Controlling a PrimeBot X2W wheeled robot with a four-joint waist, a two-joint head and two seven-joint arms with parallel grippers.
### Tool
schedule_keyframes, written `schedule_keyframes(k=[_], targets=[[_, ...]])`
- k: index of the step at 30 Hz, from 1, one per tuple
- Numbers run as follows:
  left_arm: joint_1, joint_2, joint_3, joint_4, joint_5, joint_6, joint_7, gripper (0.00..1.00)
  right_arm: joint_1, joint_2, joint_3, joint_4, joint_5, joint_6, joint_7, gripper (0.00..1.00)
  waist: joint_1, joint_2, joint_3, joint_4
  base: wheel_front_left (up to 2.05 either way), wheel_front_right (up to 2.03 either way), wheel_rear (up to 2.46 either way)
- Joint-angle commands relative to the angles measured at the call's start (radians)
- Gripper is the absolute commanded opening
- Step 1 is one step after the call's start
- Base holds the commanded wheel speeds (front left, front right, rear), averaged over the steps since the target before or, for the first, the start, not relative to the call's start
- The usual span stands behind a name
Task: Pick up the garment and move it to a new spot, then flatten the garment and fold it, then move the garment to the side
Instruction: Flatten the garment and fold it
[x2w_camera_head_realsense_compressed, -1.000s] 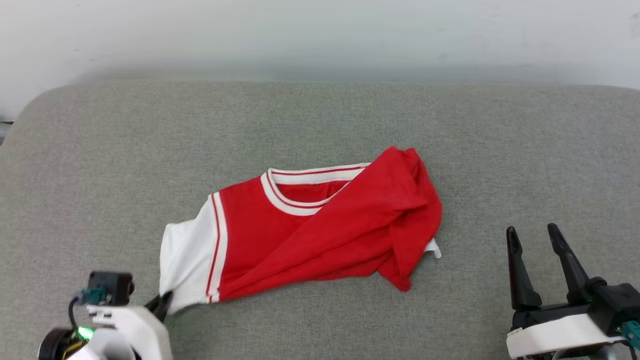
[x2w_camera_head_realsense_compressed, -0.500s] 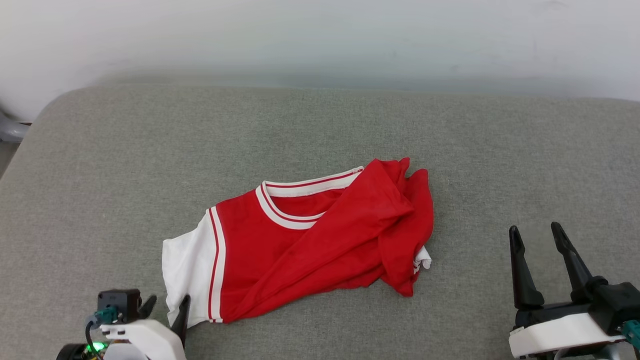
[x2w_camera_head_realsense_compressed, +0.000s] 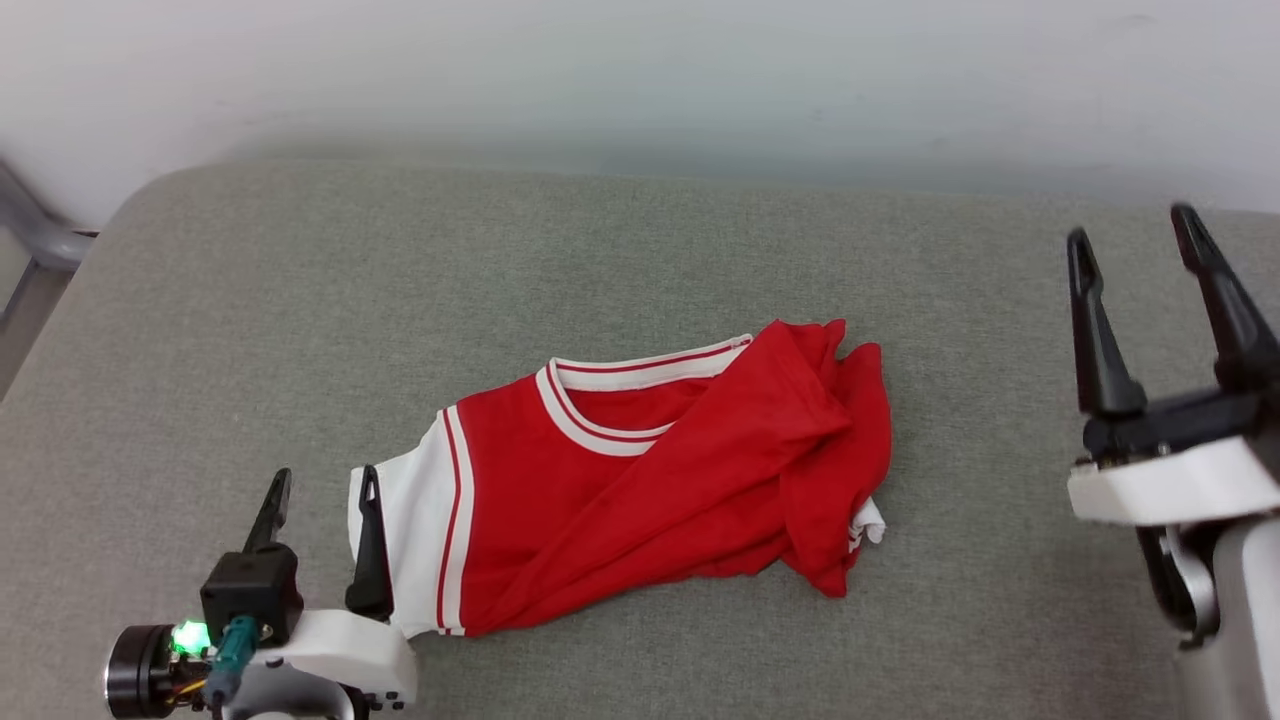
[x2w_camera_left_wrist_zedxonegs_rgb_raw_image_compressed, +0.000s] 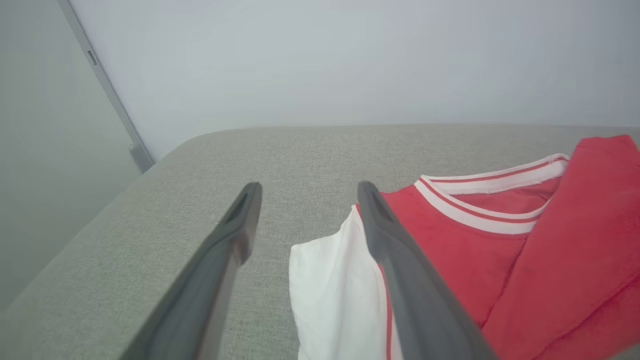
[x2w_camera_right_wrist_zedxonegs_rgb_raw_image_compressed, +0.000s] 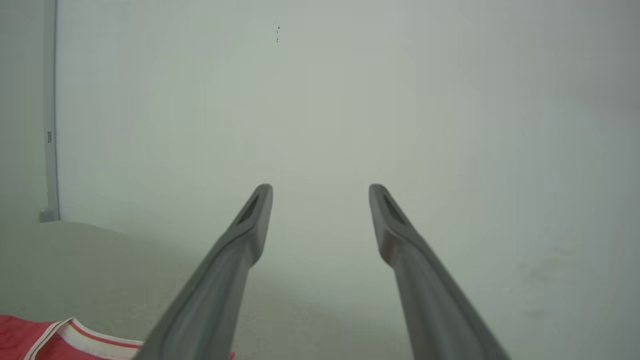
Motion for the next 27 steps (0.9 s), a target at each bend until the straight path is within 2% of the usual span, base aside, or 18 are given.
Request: schedule_keyframes(k=[1, 3, 6, 11, 19, 22, 27], targets=[[0.014, -0.010, 0.012, -0.007, 0.014, -0.001, -0.002, 1.00, -0.023, -0.013, 0.010, 0.010, 0.007, -0.001, -0.002, 1.00, 0.0000, 0.0000, 0.004, 0.004, 0.00, 0.00, 0.00], [0.035, -0.045, 0.047, -0.024, 0.064, -0.013, -0.002, 1.00, -0.079, -0.061, 0.064, 0.067, 0.031, -0.001, 0.003, 1.00, 0.0000, 0.0000, 0.011, 0.011, 0.00, 0.00, 0.00], [0.057, -0.091, 0.089, -0.037, 0.126, -0.037, -0.002, 1.00, -0.179, -0.134, 0.169, 0.133, 0.090, -0.001, 0.088, 1.00, 0.0000, 0.0000, 0.024, 0.024, 0.00, 0.00, 0.00], [0.062, -0.164, 0.134, -0.033, 0.203, -0.090, -0.002, 1.00, -0.322, -0.262, 0.374, 0.206, 0.241, -0.001, 0.331, 1.00, 0.0000, 0.0000, 0.057, 0.054, 0.00, 0.00, 0.00], [0.032, -0.261, 0.206, -0.028, 0.302, -0.160, -0.002, 1.00, -0.479, -0.445, 0.651, 0.235, 0.516, -0.001, 0.785, 1.00, 0.0000, 0.0000, 0.122, 0.103, 0.00, 0.00, 0.00], [0.021, -0.294, 0.229, -0.034, 0.335, -0.184, -0.002, 1.00, -0.522, -0.478, 0.708, 0.254, 0.594, -0.001, 0.898, 1.00, 0.0000, 0.0000, 0.149, 0.122, 0.00, 0.00, 0.00], [0.006, -0.348, 0.258, -0.044, 0.379, -0.222, -0.003, 1.00, -0.590, -0.489, 0.787, 0.301, 0.648, -0.001, 0.994, 1.00, 0.0000, 0.0000, 0.195, 0.152, 0.00, 0.00, 0.00]])
